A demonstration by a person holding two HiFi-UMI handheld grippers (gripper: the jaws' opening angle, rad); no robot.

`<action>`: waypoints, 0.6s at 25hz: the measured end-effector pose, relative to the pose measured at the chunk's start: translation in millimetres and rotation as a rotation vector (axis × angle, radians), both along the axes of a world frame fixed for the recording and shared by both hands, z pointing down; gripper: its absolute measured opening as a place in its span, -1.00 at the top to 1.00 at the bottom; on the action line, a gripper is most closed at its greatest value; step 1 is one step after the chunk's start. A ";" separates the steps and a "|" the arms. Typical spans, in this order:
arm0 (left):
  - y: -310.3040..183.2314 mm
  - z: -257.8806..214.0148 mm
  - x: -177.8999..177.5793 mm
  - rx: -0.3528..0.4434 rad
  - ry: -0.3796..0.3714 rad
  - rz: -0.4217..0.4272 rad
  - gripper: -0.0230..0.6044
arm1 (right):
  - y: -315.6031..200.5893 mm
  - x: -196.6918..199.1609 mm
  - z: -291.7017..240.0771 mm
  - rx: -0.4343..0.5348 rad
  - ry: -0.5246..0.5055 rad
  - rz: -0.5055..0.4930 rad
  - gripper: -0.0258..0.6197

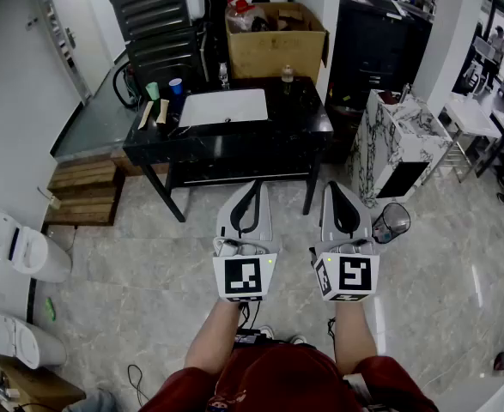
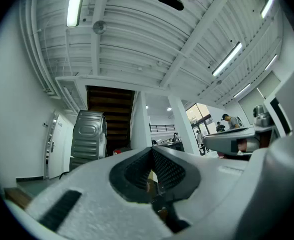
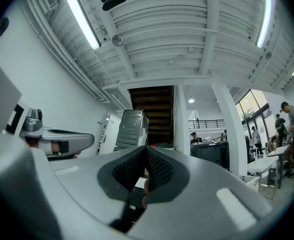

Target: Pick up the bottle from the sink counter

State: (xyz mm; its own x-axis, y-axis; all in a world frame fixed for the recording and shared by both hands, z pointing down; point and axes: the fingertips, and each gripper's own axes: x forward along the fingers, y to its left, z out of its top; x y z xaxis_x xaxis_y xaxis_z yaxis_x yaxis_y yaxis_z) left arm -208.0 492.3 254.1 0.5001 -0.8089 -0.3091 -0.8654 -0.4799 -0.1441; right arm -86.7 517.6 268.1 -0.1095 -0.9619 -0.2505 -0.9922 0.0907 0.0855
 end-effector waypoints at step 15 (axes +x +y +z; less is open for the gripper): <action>40.8 -5.9 16.8 0.045 0.019 -0.014 0.92 | 32.6 5.6 -1.9 0.022 -0.015 -0.039 0.92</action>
